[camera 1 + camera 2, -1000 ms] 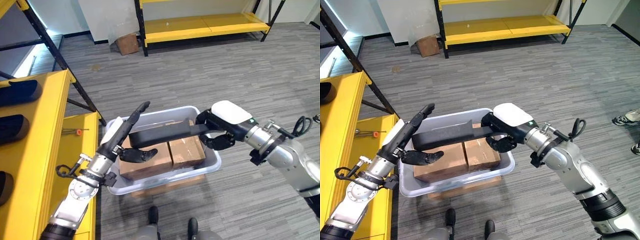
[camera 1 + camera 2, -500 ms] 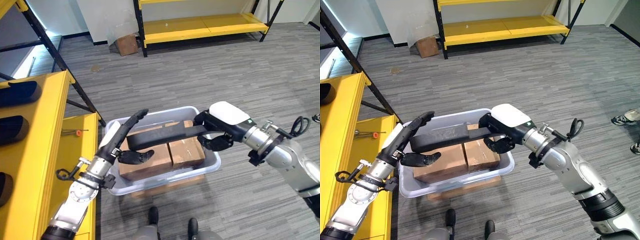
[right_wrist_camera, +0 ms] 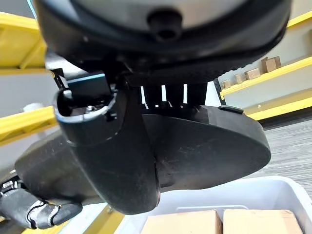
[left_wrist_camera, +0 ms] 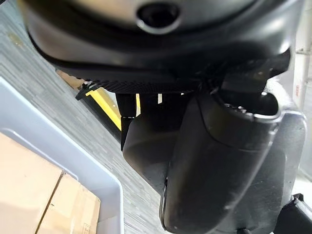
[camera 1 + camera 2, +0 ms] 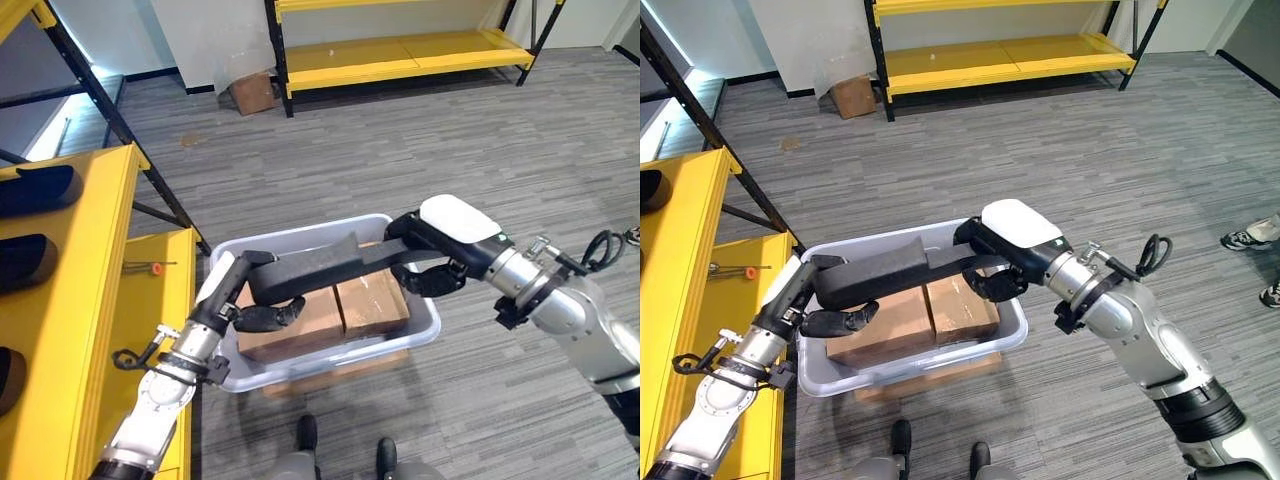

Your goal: Move parts from the plastic box to the shelf.

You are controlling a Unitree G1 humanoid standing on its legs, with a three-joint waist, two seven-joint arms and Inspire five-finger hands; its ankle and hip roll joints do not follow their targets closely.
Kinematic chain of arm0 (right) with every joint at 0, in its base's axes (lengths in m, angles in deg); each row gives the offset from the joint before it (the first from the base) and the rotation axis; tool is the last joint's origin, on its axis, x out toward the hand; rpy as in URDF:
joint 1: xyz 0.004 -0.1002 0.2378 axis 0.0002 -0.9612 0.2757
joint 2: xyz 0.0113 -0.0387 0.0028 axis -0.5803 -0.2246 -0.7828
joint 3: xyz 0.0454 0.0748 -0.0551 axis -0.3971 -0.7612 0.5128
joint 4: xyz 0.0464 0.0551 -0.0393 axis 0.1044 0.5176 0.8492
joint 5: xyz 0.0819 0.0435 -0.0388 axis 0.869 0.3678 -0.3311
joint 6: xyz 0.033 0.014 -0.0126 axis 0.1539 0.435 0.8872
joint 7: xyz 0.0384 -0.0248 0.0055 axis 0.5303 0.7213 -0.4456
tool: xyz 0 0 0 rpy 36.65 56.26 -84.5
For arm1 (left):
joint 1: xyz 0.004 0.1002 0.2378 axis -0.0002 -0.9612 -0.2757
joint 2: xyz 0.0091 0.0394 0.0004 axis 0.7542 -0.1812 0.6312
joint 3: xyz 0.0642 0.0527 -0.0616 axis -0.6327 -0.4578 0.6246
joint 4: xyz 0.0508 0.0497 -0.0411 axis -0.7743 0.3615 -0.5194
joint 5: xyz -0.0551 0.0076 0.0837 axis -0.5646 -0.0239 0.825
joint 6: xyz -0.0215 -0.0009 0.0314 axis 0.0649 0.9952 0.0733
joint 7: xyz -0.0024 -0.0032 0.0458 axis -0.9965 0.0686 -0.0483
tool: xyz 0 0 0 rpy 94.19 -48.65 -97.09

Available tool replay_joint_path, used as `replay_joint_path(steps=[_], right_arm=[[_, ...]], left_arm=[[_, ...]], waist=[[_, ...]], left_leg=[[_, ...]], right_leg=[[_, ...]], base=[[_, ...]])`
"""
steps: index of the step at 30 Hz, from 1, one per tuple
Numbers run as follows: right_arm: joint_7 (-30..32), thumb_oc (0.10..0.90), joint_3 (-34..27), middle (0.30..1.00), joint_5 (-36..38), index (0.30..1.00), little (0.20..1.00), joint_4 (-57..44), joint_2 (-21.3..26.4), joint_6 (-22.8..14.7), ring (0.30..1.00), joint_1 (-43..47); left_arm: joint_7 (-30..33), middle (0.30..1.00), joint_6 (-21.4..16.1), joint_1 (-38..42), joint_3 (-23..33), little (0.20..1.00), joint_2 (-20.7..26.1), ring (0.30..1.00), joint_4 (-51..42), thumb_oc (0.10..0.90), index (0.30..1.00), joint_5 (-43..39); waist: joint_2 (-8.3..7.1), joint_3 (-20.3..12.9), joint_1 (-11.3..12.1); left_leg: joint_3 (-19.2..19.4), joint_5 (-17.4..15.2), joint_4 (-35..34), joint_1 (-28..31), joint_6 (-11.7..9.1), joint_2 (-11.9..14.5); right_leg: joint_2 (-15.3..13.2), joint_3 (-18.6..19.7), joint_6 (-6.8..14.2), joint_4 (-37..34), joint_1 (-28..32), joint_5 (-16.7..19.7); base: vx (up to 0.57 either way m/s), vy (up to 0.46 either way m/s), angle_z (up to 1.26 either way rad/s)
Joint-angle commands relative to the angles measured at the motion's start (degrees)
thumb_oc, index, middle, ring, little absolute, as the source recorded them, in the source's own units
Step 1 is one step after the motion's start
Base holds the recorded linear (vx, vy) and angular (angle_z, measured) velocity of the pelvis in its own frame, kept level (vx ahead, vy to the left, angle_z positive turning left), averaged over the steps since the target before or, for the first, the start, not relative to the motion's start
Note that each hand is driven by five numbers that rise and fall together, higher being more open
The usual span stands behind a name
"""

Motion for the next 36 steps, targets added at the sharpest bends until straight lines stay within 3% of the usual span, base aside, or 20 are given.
replay_joint_path(steps=[1, 6, 12, 13, 14, 15, 17, 19, 24, 28, 30, 36], right_arm=[[6.4, 0.400, 2.4, 0.300, 10.4, 0.300, 0.300, -11.6, -7.4, -7.3, 0.300, 7.6], [8.5, 0.400, 0.7, 0.300, 13.0, 0.300, 0.300, -10.2, -9.3, -7.0, 0.300, 7.0], [6.6, 0.400, 0.4, 0.300, 13.9, 0.300, 0.300, -9.5, -10.9, -6.6, 0.300, 6.5], [3.2, 0.400, 1.3, 0.300, 15.4, 0.300, 0.300, -9.8, -11.8, -3.7, 0.300, 5.5], [1.2, 0.510, 2.2, 0.454, 15.1, 0.454, 0.454, -9.8, -12.2, -2.3, 0.454, 5.0], [0.3, 0.900, 3.2, 1.000, 14.4, 1.000, 1.000, -9.6, -12.3, -2.2, 1.000, 4.3], [-3.8, 0.900, 5.5, 1.000, 13.8, 1.000, 1.000, -8.7, -12.1, 0.5, 1.000, 3.8], [-5.8, 0.900, 7.7, 1.000, 10.8, 1.000, 1.000, -7.3, -10.8, -0.3, 1.000, 3.6], [-13.4, 0.900, 11.6, 1.000, 11.8, 1.000, 1.000, -4.5, -3.6, 1.6, 1.000, 4.7], [-12.4, 0.900, 10.7, 1.000, 14.7, 1.000, 1.000, -2.9, -1.8, 3.5, 1.000, 3.7], [-9.3, 0.900, 9.4, 1.000, 9.7, 1.000, 1.000, -2.8, -1.8, 3.9, 1.000, 2.3], [-9.7, 0.900, 6.6, 1.000, 0.0, 1.000, 1.000, 1.3, -0.4, 3.5, 1.000, 0.0]], left_arm=[[0.2, 0.300, -6.2, 4.8, -2.3, 0.300, -2.5, 0.300, -1.4, 0.400, 0.300, -3.7], [0.6, 0.300, -6.9, 4.8, -1.7, 0.300, -3.1, 0.300, -2.1, 0.400, 0.300, -3.9], [0.6, 0.300, -7.5, 5.2, -1.1, 0.300, -3.4, 0.300, -2.5, 0.400, 0.300, -4.0], [0.2, 0.300, -7.8, 5.2, -0.4, 0.300, -3.7, 0.300, -3.1, 0.400, 0.300, -4.4], [0.0, 0.300, -7.7, 5.4, -0.3, 0.300, -3.6, 0.300, -3.3, 0.400, 0.300, -4.4], [0.0, 0.300, -7.5, 5.7, -0.2, 0.300, -3.6, 0.300, -3.5, 0.400, 0.300, -4.5], [-0.4, 0.300, -7.2, 6.1, -0.2, 0.300, -3.3, 0.300, -4.0, 0.400, 0.300, -5.4], [-0.3, 0.300, -7.5, 6.4, -0.3, 0.300, -3.0, 0.300, -4.2, 0.400, 0.300, -4.9], [-1.6, 0.300, -7.8, 5.4, 0.8, 0.300, -0.4, 0.300, -5.2, 0.400, 0.300, -5.1], [-1.6, 0.300, -7.4, 4.4, 2.3, 0.300, 0.9, 0.300, -6.0, 0.400, 0.300, -3.8], [-1.4, 0.300, -6.9, 3.9, 2.9, 0.300, 1.3, 0.300, -6.0, 0.400, 0.300, -3.7], [-2.0, 0.300, -6.2, 0.7, 6.2, 0.300, 3.1, 0.300, -7.2, 0.400, 0.300, -1.2]], waist=[[-1.78, -9.1, 0.6], [-1.79, -9.4, 0.7], [-1.74, -9.8, 0.8], [-1.65, -9.8, 0.8], [-1.64, -9.9, 0.8], [-1.63, -9.9, 0.7], [-1.73, -10.0, 0.7], [-1.87, -10.1, 0.8], [-2.77, -10.1, 1.3], [-3.15, -10.2, 1.6], [-3.20, -10.2, 1.6], [-3.13, -10.1, 2.2]], left_leg=[[-0.5, -5.2, 0.4, 3.1, -3.5, 5.6], [-0.7, -5.4, 0.6, 3.1, -3.4, 5.6], [-0.9, -5.5, 0.7, 2.9, -3.4, 5.3], [-1.0, -5.5, 0.7, 2.9, -3.3, 5.2], [-1.0, -5.5, 0.7, 3.0, -3.2, 5.1], [-1.0, -5.4, 0.5, 3.1, -3.2, 5.0], [-1.0, -5.4, 0.2, 3.3, -3.1, 4.8], [-1.0, -5.3, 0.1, 3.4, -2.9, 4.7], [-1.3, -5.7, -0.4, 4.0, -2.8, 4.2], [-1.6, -5.3, -0.5, 3.7, -2.6, 3.9], [-1.8, -5.4, -0.5, 3.6, -2.6, 3.8], [-2.2, -5.8, -0.5, 3.8, -2.4, 3.6]], right_leg=[[-1.4, 0.4, 0.2, 2.2, -1.6, -3.2], [-1.3, 0.3, -0.1, 2.2, -1.4, -3.3], [-1.4, 0.1, -0.1, 2.0, -1.2, -3.2], [-1.6, 0.1, 0.0, 1.9, -1.2, -3.1], [-1.6, 0.2, 0.1, 1.8, -1.2, -3.0], [-1.7, 0.2, 0.2, 1.6, -1.1, -2.8], [-1.8, 0.2, 0.4, 1.3, -1.1, -2.5], [-2.0, 0.2, 0.5, 1.0, -1.0, -2.3], [-2.3, -0.5, 0.9, 0.3, -0.3, -2.0], [-2.5, -0.8, 1.0, 0.4, -0.7, -1.5], [-2.5, -0.9, 1.1, 0.4, -0.8, -1.5], [-2.6, -1.2, 1.4, 0.2, -0.5, -1.5]], base=[[0.00, 0.000, 0.00], [-0.02, 0.004, -0.04], [-0.03, 0.005, -0.03], [-0.06, 0.014, 0.00], [-0.07, 0.019, 0.02], [-0.05, 0.015, 0.05], [-0.04, 0.011, 0.03], [-0.03, 0.003, -0.01], [-0.02, -0.003, 0.02], [-0.03, 0.002, 0.06], [-0.02, 0.006, 0.13], [-0.02, 0.010, 0.05]])
